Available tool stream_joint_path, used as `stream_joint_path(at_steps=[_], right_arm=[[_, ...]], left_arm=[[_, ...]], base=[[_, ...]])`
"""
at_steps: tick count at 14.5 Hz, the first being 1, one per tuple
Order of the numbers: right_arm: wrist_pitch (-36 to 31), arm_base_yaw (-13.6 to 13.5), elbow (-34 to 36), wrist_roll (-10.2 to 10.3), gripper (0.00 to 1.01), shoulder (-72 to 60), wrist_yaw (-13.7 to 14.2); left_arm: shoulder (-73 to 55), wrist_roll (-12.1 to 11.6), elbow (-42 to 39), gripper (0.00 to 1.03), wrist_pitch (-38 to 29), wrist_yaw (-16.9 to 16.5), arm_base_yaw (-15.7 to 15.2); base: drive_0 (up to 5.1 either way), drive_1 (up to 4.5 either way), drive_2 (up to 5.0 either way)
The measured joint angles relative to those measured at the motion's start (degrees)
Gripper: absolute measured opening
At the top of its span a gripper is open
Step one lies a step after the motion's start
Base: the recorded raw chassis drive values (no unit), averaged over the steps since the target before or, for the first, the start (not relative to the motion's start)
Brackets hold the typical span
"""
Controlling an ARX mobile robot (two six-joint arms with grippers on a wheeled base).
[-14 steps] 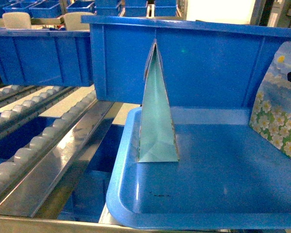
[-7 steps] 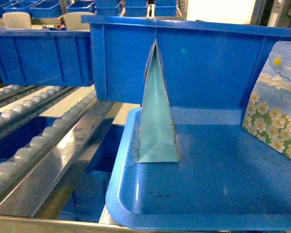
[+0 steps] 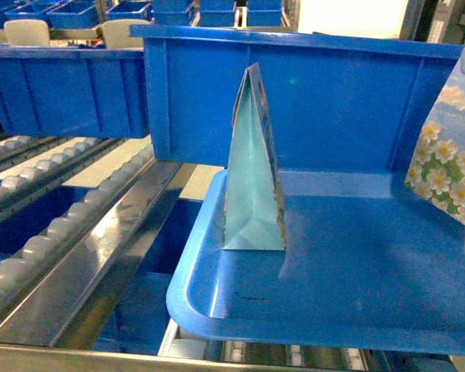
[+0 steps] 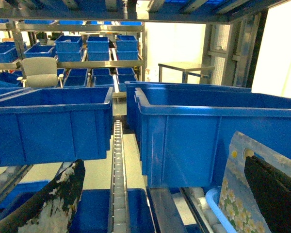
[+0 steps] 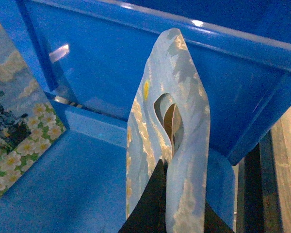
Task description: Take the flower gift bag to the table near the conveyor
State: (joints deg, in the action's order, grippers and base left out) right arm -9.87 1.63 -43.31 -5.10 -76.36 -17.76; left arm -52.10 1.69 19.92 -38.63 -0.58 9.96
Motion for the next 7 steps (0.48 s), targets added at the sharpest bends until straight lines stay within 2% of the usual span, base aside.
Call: stream_joint_path(at_steps=[5, 7], right_arm=[[1.31, 4.17, 3.93, 2.14, 0.02, 11.45, -1.86], [2.80, 5.70, 6.84, 2.89, 0.02, 18.45, -3.89]], left_arm=[[0.00, 0.00, 0.00, 0.98, 0.00, 0.00, 0.00], [0.00, 0.00, 0.00, 0.98, -0.02, 0.02, -0.02]], base=[[0.0, 0.00, 0.0], [0.0, 0.00, 0.0]])
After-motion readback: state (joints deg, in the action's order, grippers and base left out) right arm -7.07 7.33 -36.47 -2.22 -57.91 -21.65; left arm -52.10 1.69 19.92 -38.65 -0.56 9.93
